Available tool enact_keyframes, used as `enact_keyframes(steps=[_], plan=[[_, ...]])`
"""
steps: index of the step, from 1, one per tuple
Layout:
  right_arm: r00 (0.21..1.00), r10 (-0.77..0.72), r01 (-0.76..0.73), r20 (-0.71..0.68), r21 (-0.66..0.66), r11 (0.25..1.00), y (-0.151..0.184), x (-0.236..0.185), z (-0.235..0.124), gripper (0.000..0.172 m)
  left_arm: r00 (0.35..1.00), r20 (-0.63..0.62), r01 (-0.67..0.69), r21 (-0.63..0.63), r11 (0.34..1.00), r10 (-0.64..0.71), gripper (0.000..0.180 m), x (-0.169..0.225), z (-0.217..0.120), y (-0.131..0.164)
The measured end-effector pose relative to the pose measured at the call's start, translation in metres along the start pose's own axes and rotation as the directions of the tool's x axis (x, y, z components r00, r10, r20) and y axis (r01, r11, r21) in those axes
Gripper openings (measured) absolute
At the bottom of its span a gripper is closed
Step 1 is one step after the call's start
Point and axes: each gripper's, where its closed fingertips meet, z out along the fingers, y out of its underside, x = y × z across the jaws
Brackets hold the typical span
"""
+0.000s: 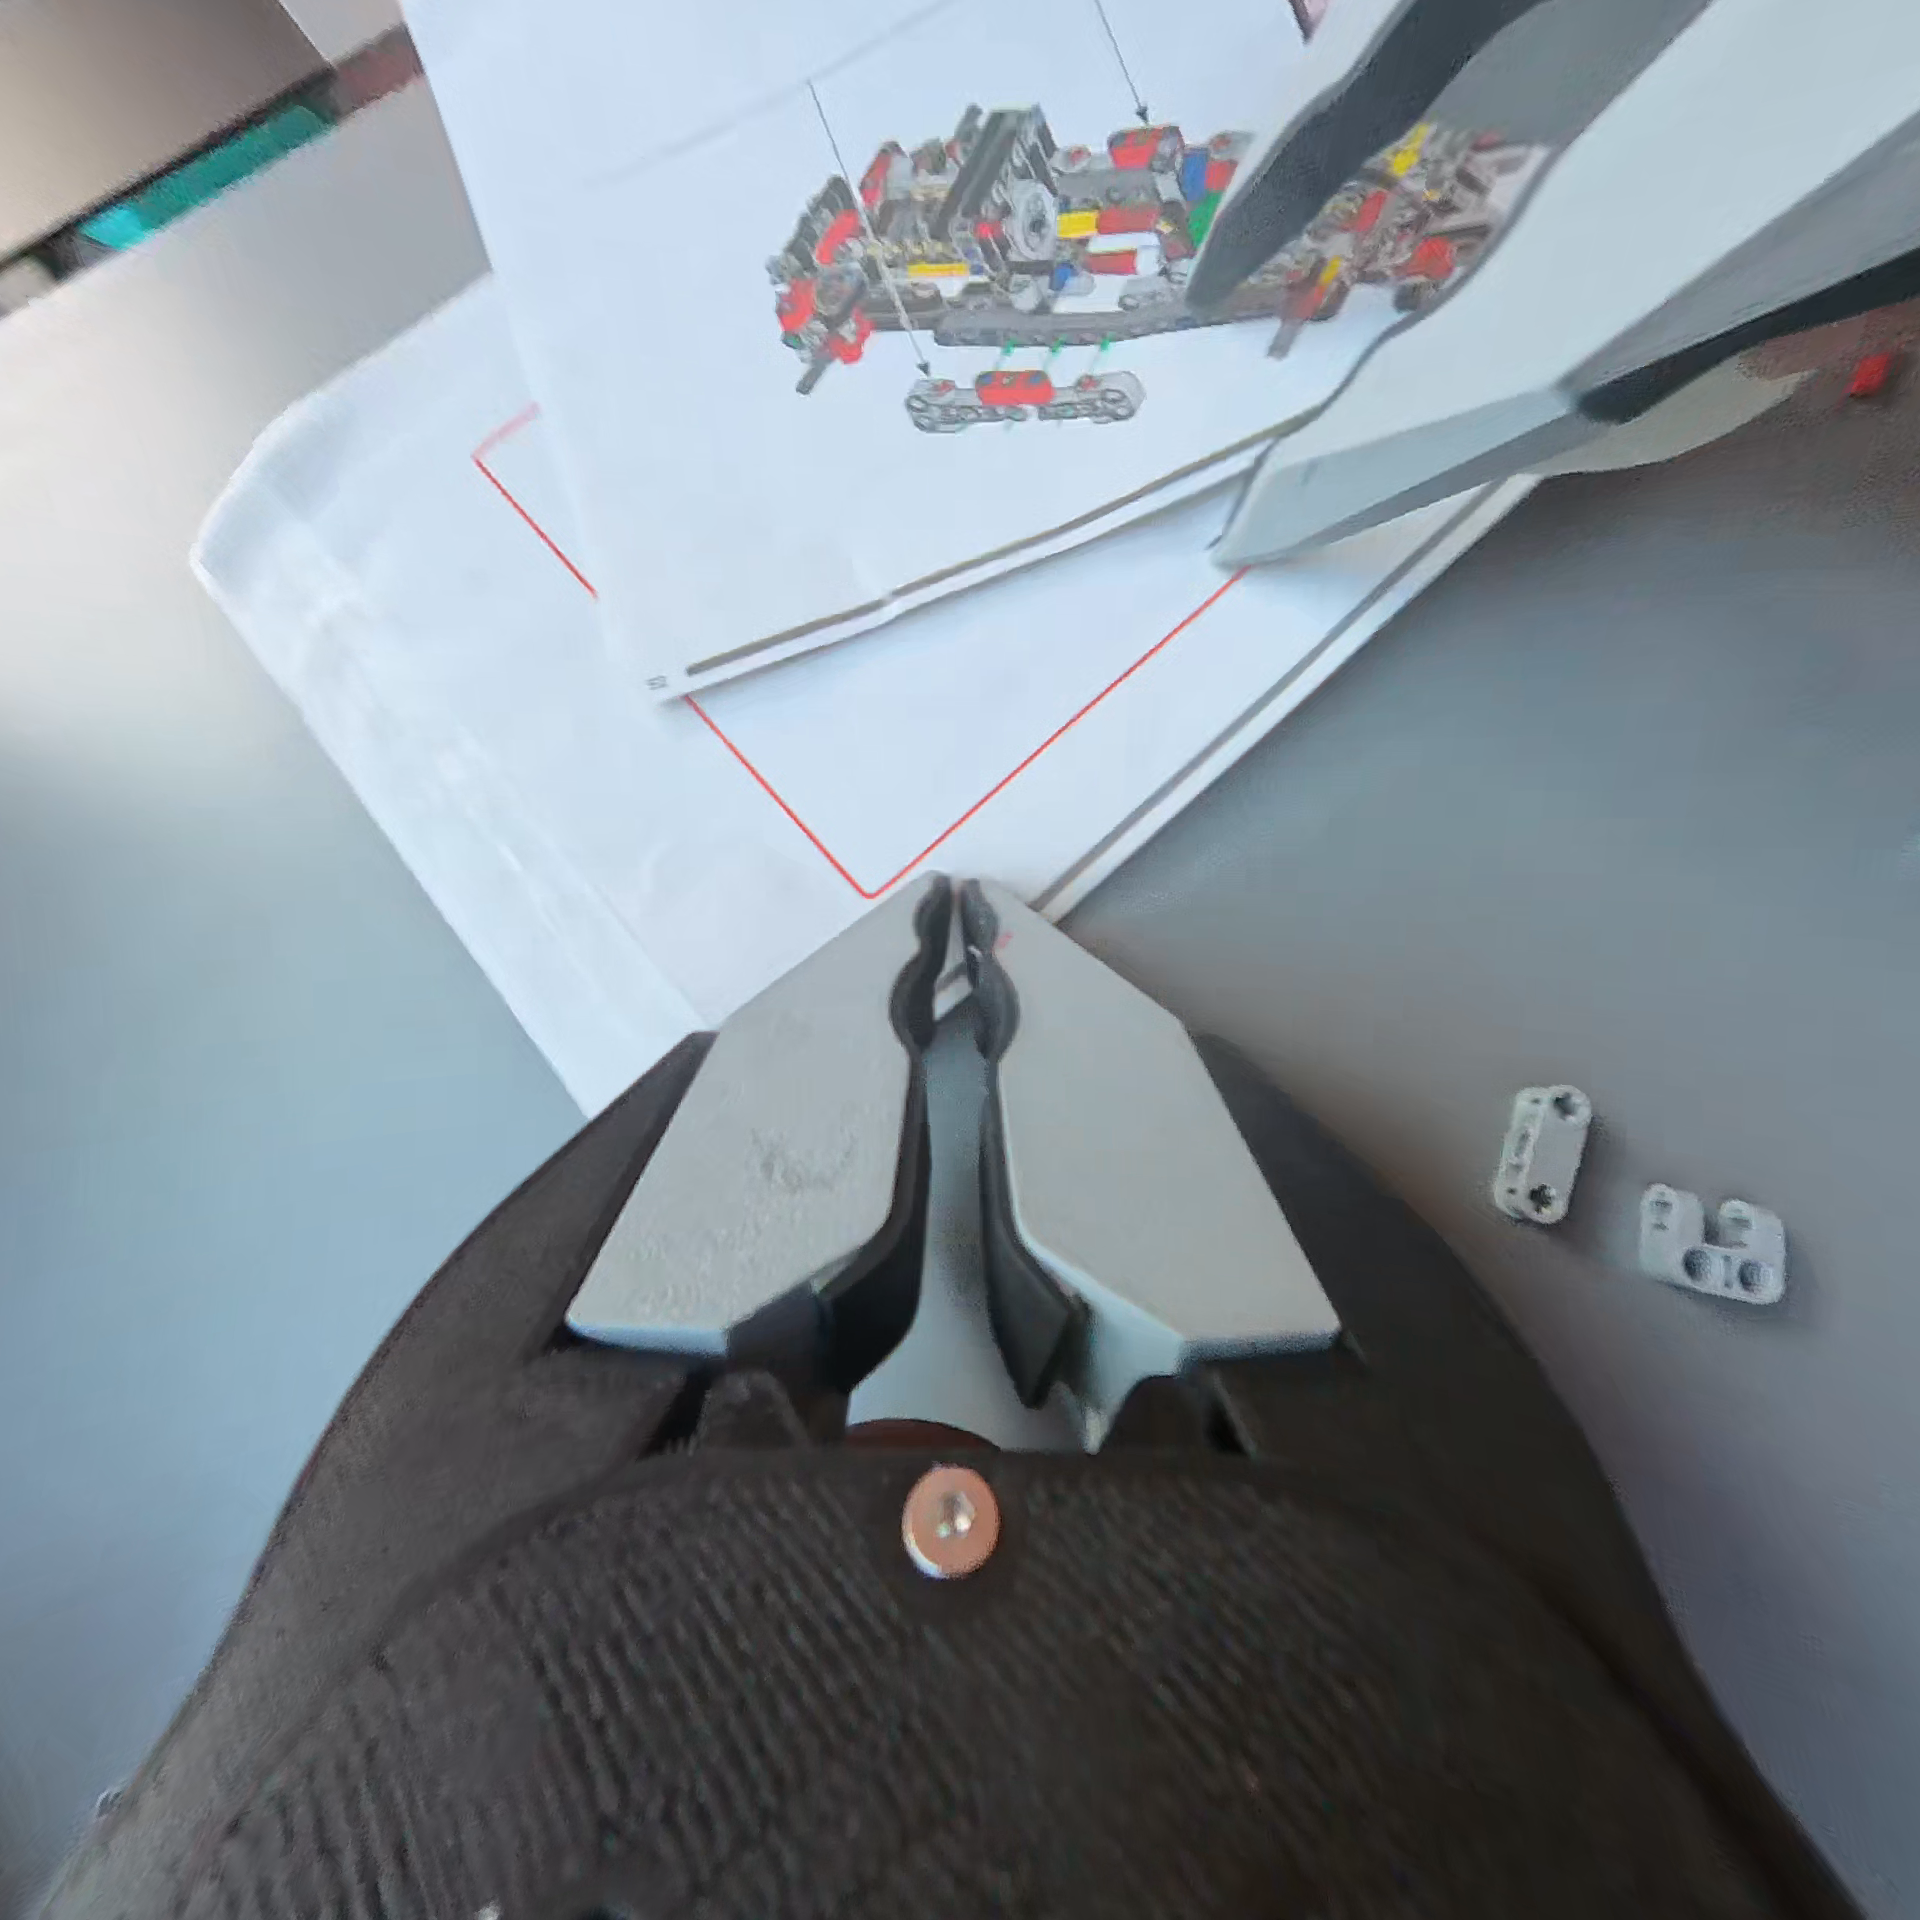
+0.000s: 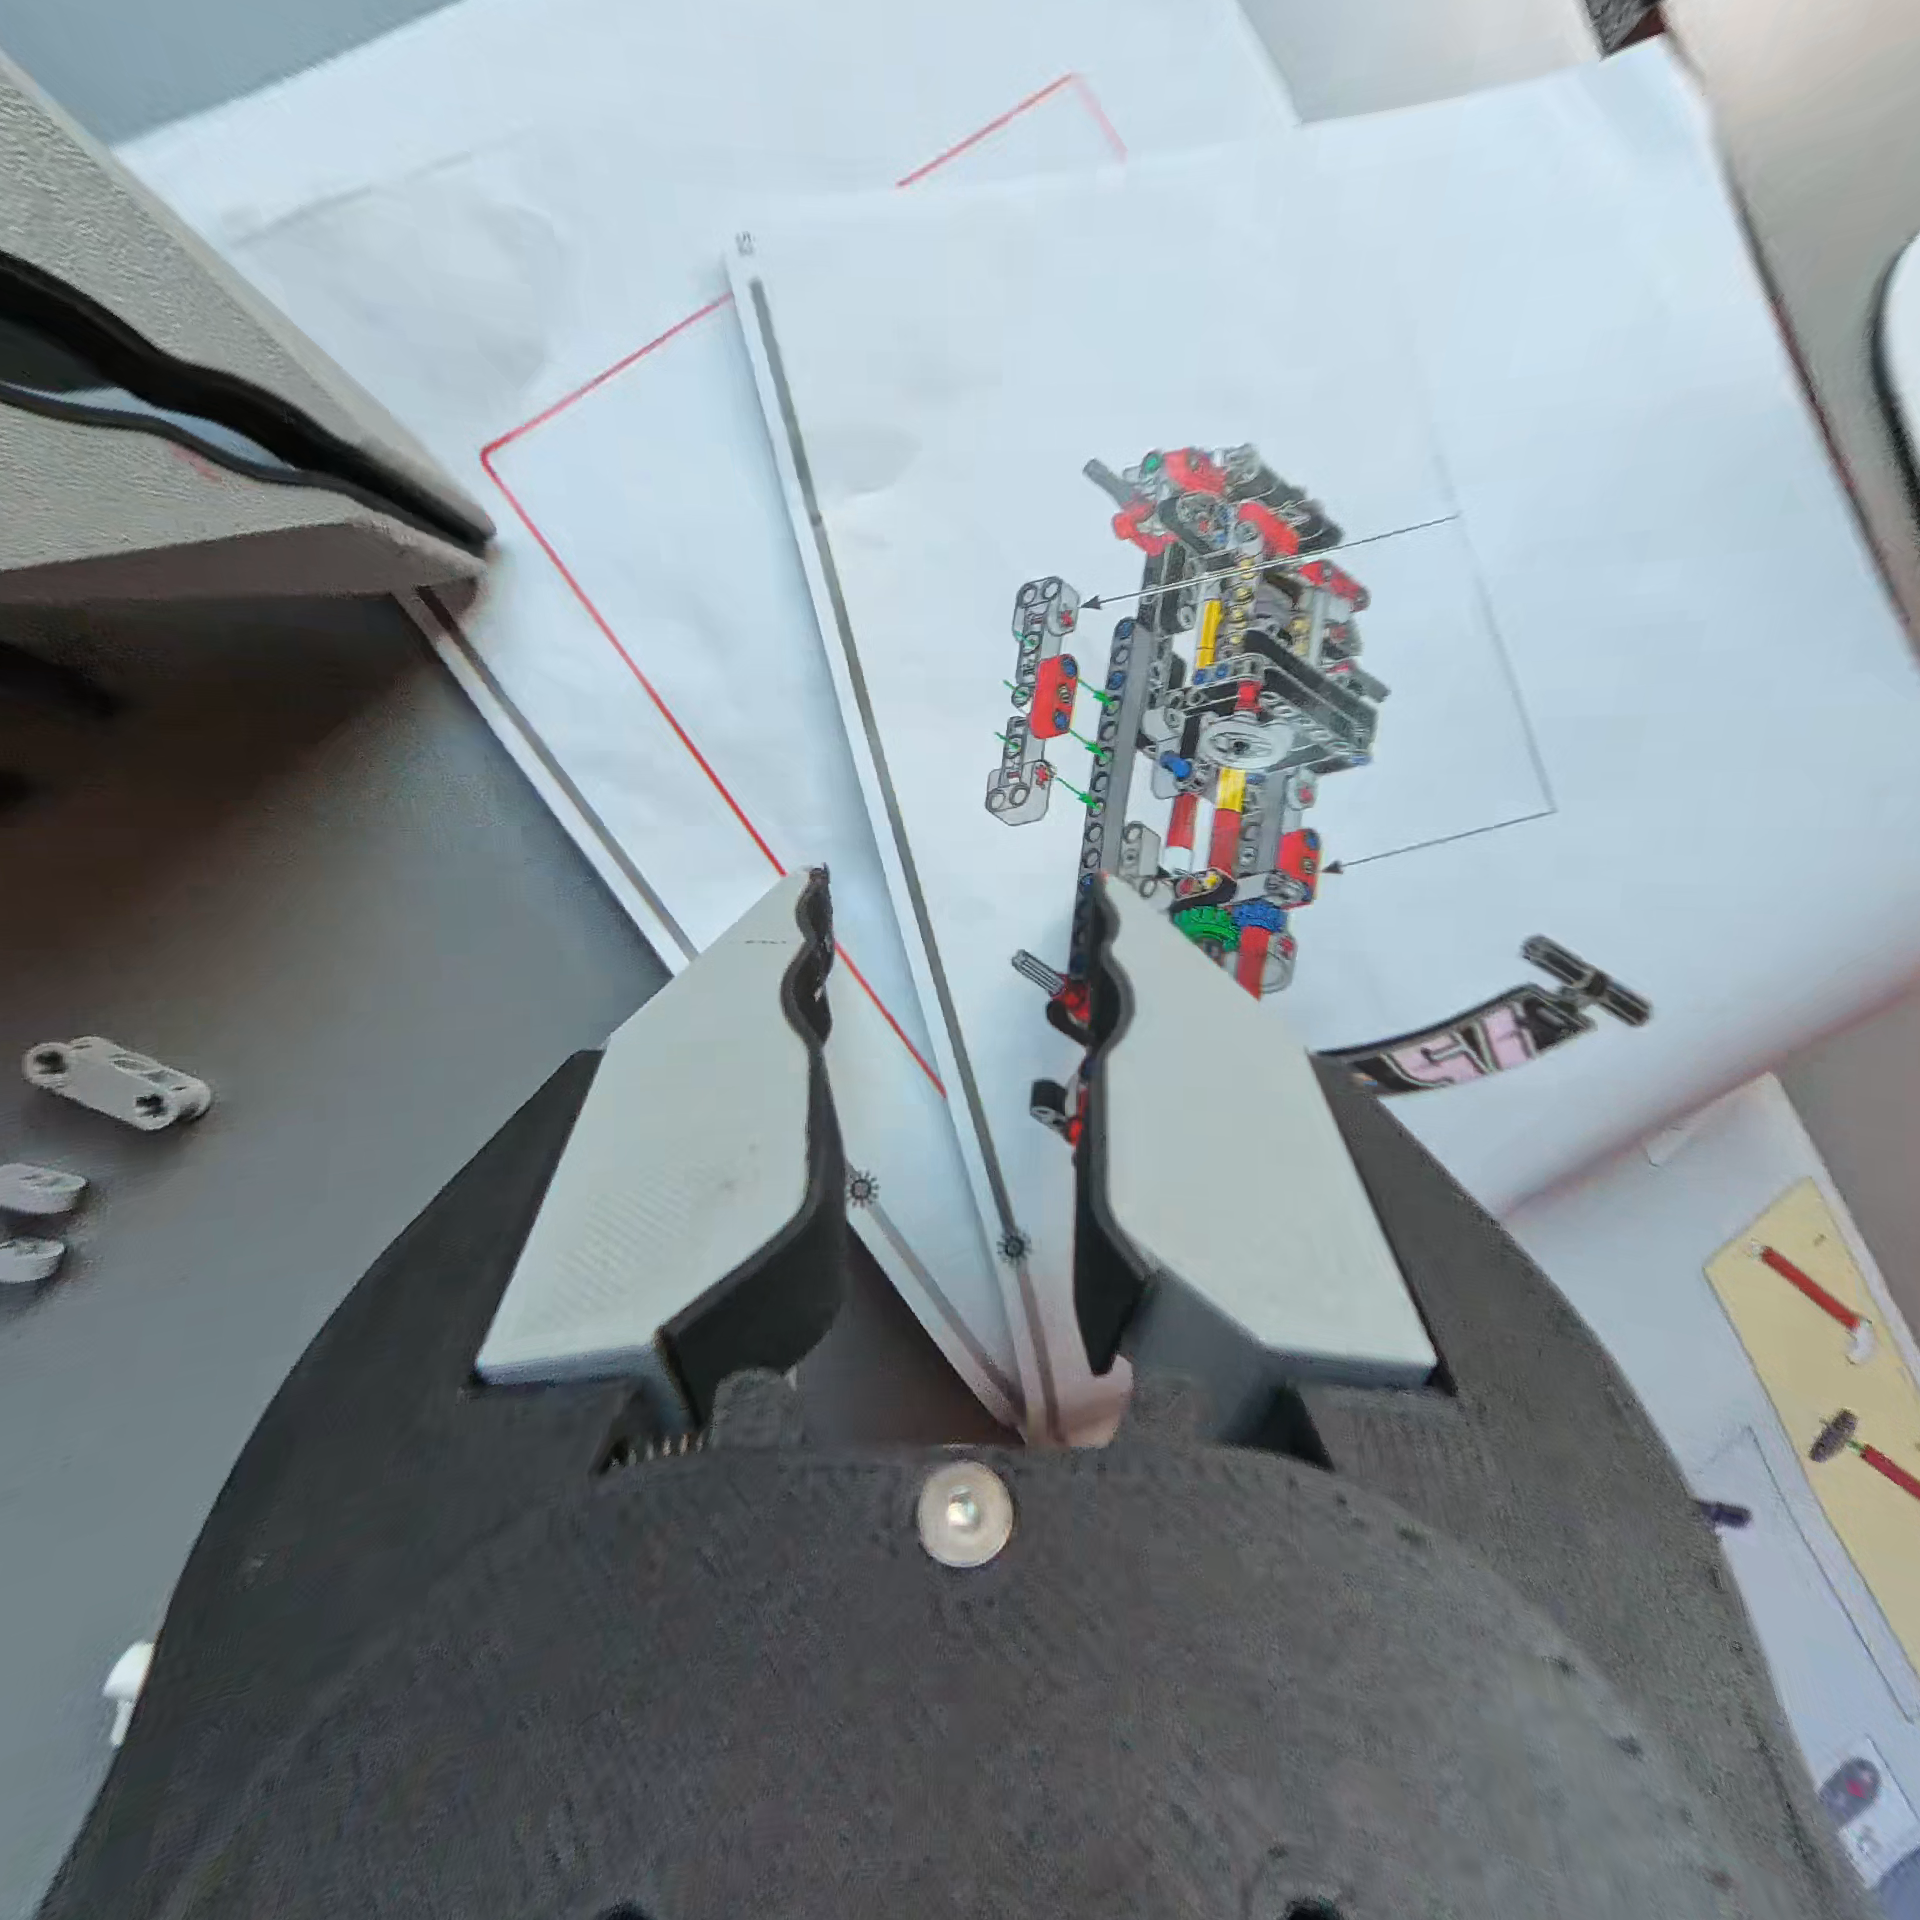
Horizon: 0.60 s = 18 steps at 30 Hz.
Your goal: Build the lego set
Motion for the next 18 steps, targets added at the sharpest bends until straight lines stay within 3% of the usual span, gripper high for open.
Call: enact_keyframes(steps=[1, 3, 6, 14, 16, 18], plan=[[1.000, -0.008, 0.008, 0.011, -0.017, 1.000, 0.002, -0.002, 0.005, 0.044, 1.000, -0.003, 0.004, 0.005, 1.000, -0.004, 0.000, 0.000, 0.000, -0.001], [0.999, -0.042, 0.042, 0.026, -0.009, 0.999, 0.001, -0.007, 0.006, 0.022, 1.000, 0.002, -0.007, -0.001, 1.000, 0.007, 0.000, 0.000, 0.001, -0.001], [0.997, -0.065, 0.065, -0.031, -0.012, 0.998, 0.005, 0.000, 0.006, 0.000, 1.000, 0.005, -0.006, -0.002, 1.000, 0.006, 0.000, 0.000, 0.001, 0.000], [0.994, -0.038, 0.037, -0.105, -0.016, 0.999, 0.021, 0.021, -0.002, 0.000, 1.000, -0.010, 0.014, 0.008, 1.000, -0.014, 0.000, 0.000, 0.001, 0.000], [0.998, -0.012, 0.012, -0.064, 0.006, 1.000, 0.018, 0.017, -0.007, 0.003, 1.000, -0.010, 0.015, 0.006, 1.000, -0.015, 0.000, 0.000, 0.001, 0.000], [1.000, 0.009, -0.009, -0.012, 0.028, 1.000, 0.008, 0.006, -0.007, 0.042, 1.000, -0.008, 0.014, 0.004, 1.000, -0.014, 0.000, 0.000, 0.001, 0.000]])
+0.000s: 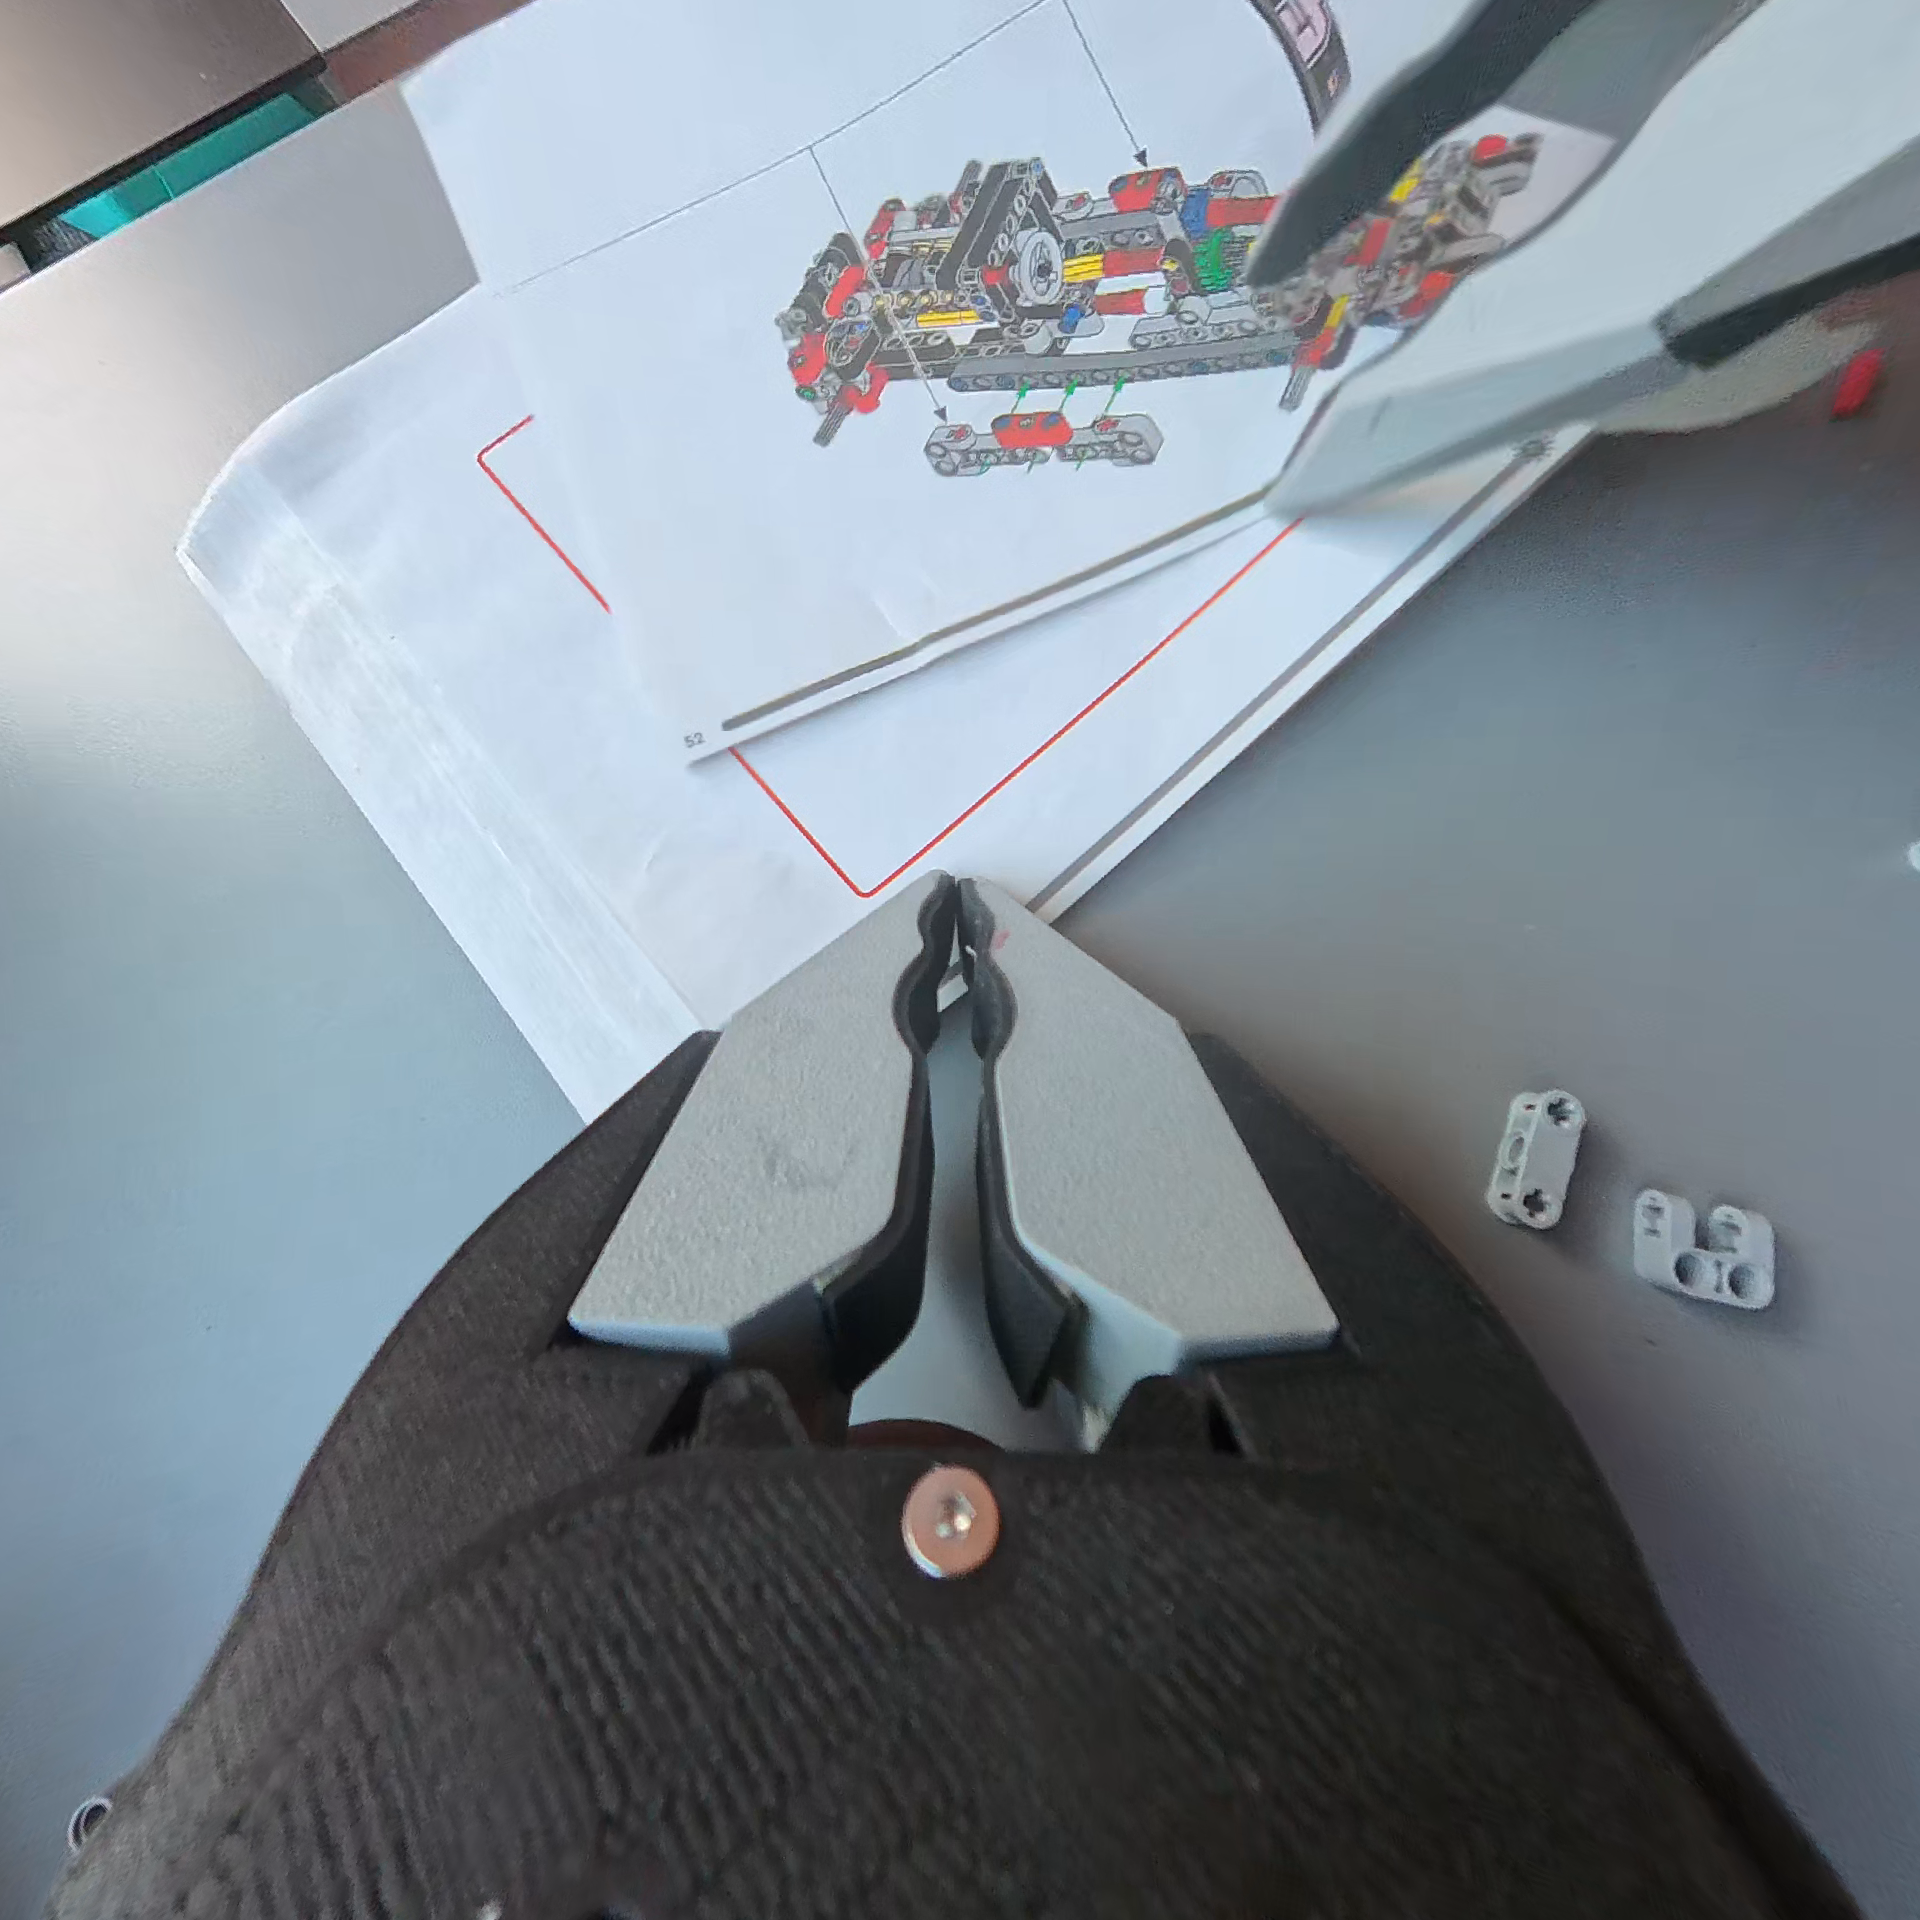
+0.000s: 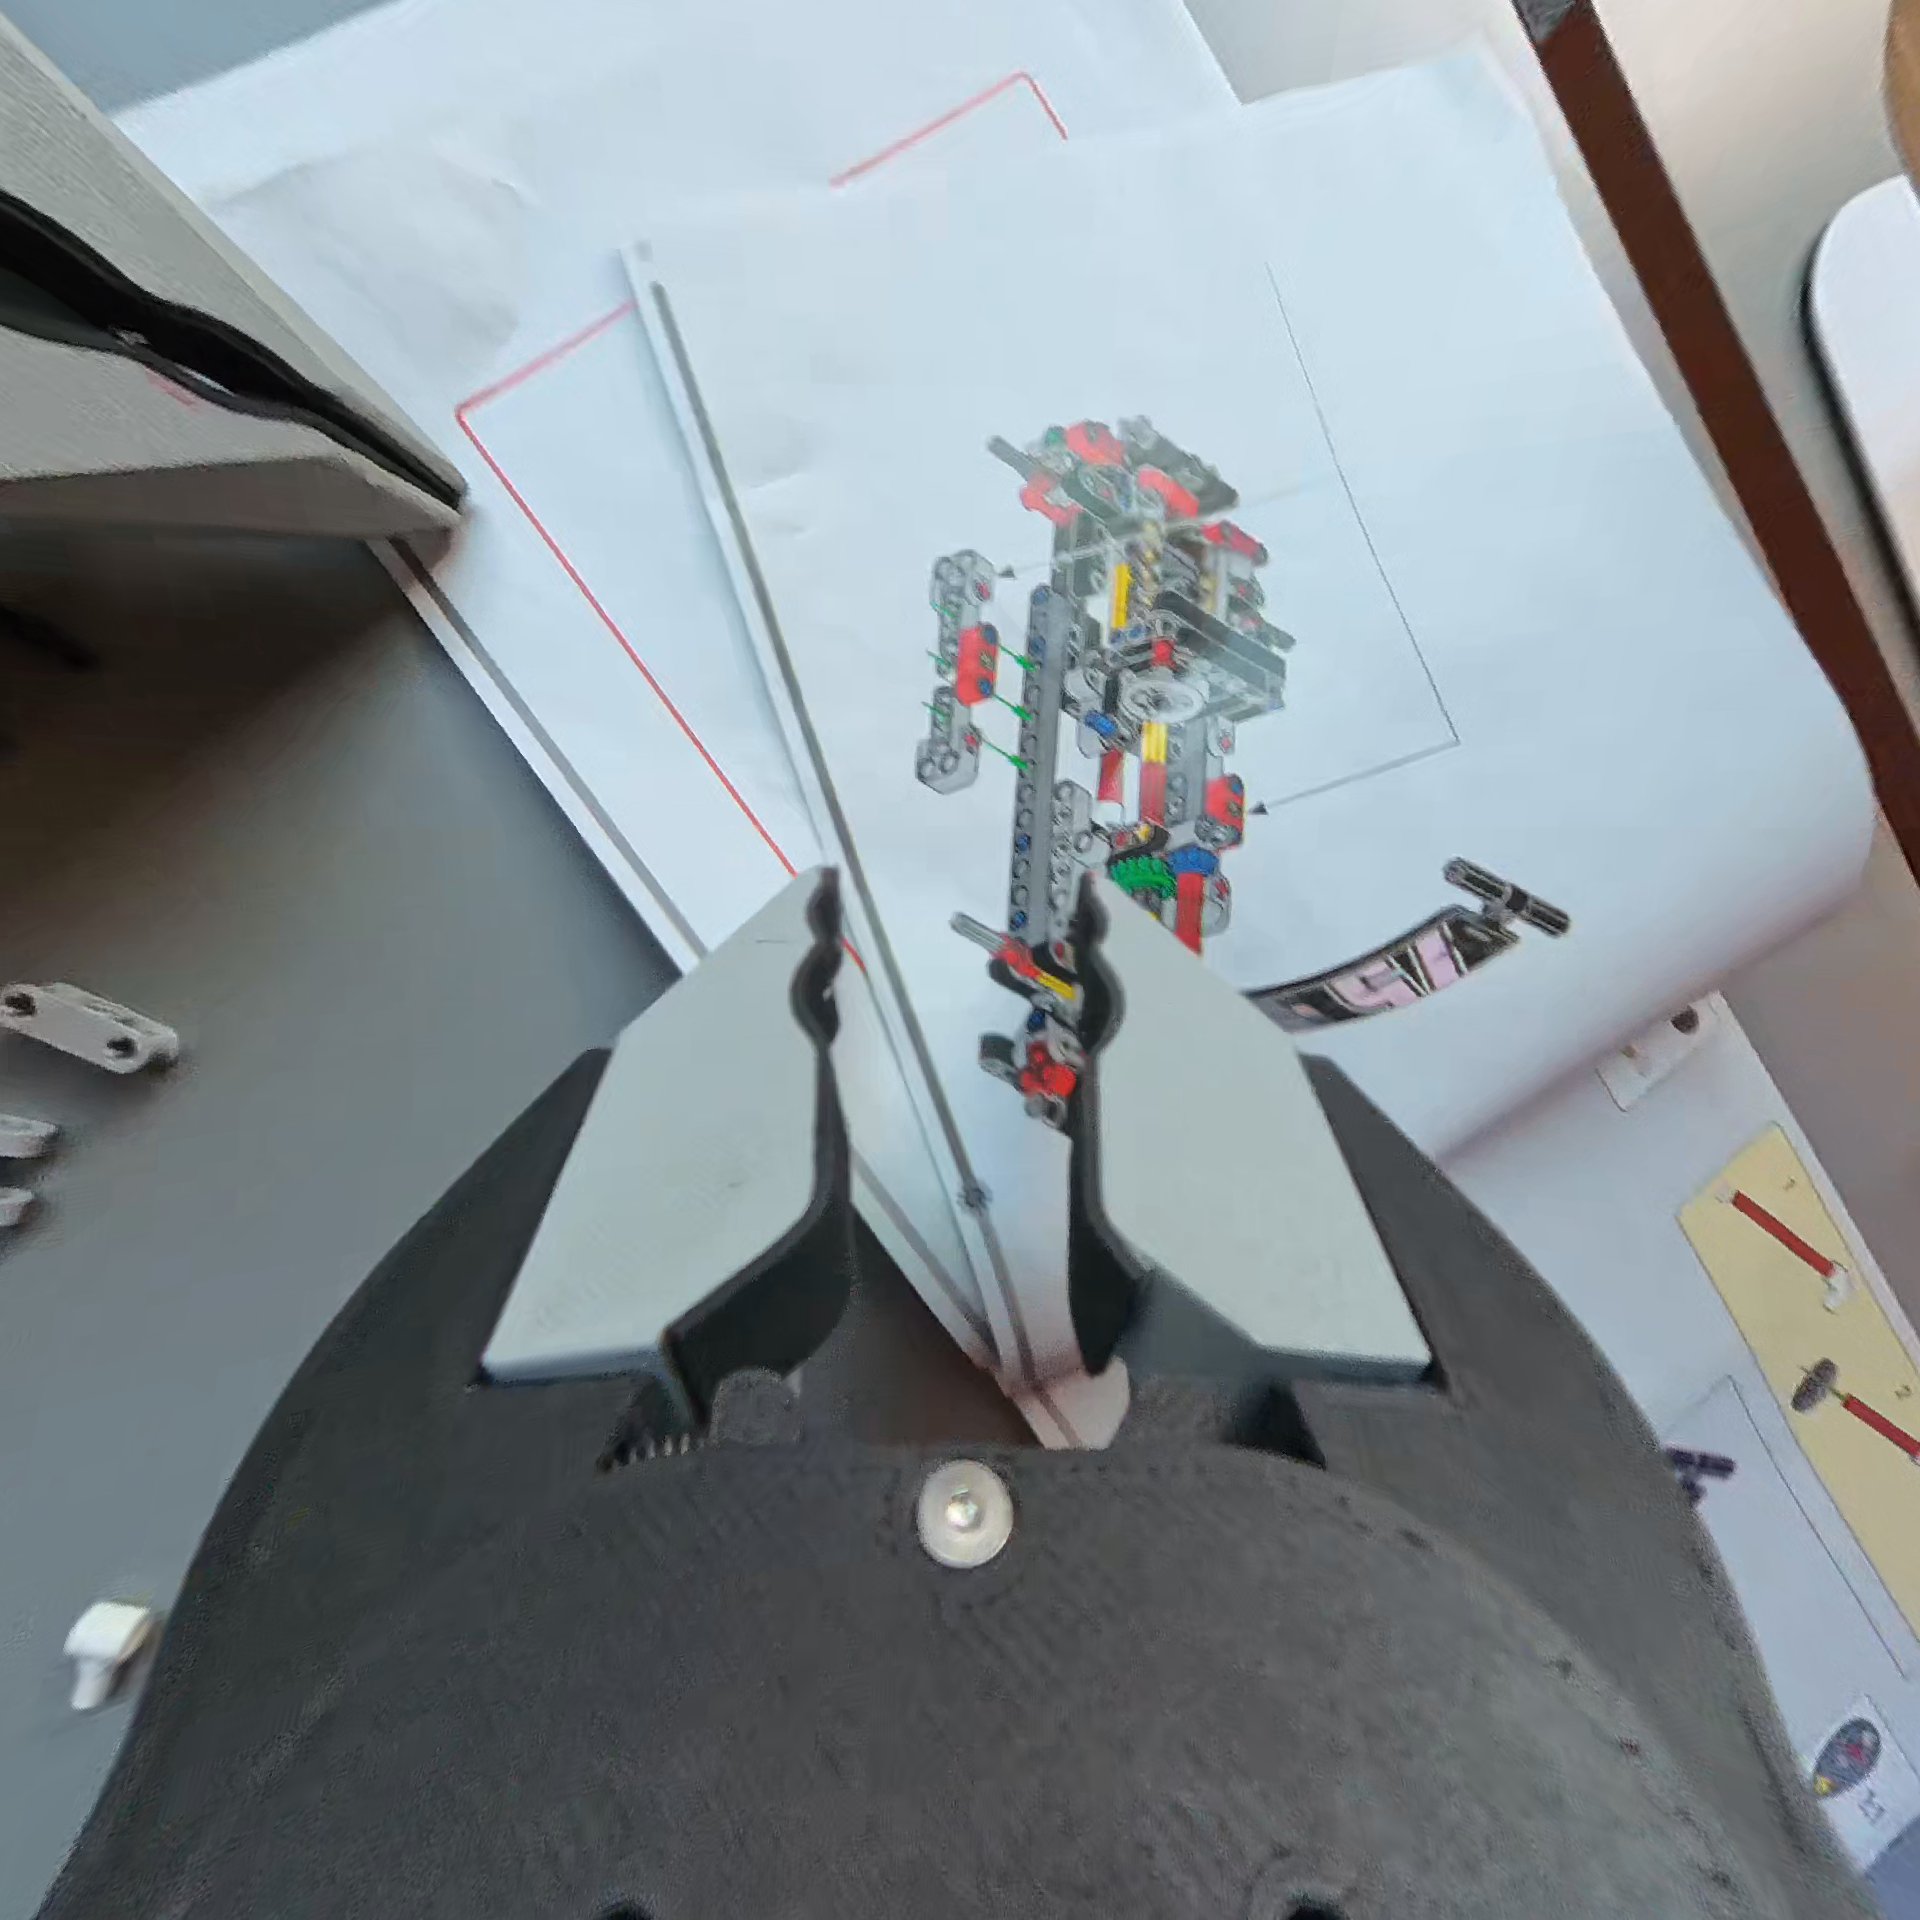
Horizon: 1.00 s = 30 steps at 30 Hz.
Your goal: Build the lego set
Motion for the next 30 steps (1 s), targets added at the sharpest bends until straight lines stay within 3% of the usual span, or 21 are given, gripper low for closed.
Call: enact_keyframes(steps=[4, 6, 9, 10, 11, 18, 21, 25, 28, 30], plan=[[0.995, -0.069, 0.069, -0.073, 0.007, 0.998, -0.020, -0.003, 0.015, 0.069, 1.000, -0.004, 0.005, 0.004, 1.000, -0.005, 0.000, 0.000, 0.000, 0.000], [0.995, -0.069, 0.070, -0.074, 0.010, 0.997, -0.025, -0.003, 0.021, 0.069, 1.000, -0.009, 0.013, 0.009, 1.000, -0.013, 0.000, 0.000, 0.000, 0.000], [0.997, -0.005, 0.005, 0.080, 0.012, 1.000, -0.024, -0.018, 0.026, 0.028, 1.000, -0.013, 0.018, 0.012, 1.000, -0.018, 0.000, 0.000, 0.000, 0.000], [0.996, 0.007, -0.009, 0.084, 0.019, 1.000, -0.024, -0.017, 0.026, 0.020, 1.000, -0.012, 0.016, 0.011, 1.000, -0.016, 0.000, 0.000, 0.000, 0.000], [0.999, -0.008, 0.007, 0.037, 0.015, 1.000, -0.022, -0.009, 0.026, 0.000, 1.000, -0.011, 0.014, 0.011, 1.000, -0.014, 0.000, 0.000, 0.000, 0.000], [0.988, -0.068, 0.067, -0.138, -0.016, 0.998, -0.017, 0.015, 0.018, 0.000, 1.000, -0.012, 0.016, 0.012, 1.000, -0.016, 0.000, 0.000, 0.000, 0.000], [0.971, -0.114, 0.086, -0.210, -0.141, 0.986, 0.005, 0.039, 0.018, 0.000, 1.000, -0.019, 0.022, 0.015, 1.000, -0.022, 0.000, 0.000, 0.001, 0.000], [0.967, -0.006, -0.035, -0.256, -0.156, 0.987, 0.029, 0.079, -0.001, 0.000, 0.999, -0.024, 0.026, 0.016, 1.000, -0.026, 0.000, 0.000, 0.000, 0.000], [0.943, -0.016, -0.063, -0.333, -0.223, 0.973, 0.055, 0.107, -0.021, 0.000, 1.000, -0.016, 0.017, 0.014, 1.000, -0.017, 0.000, 0.001, 0.000, 0.000], [0.942, 0.024, -0.095, -0.335, -0.198, 0.976, 0.058, 0.109, -0.034, 0.000, 1.000, -0.008, 0.008, 0.011, 1.000, -0.008, 0.000, 0.001, 0.000, 0.000]])
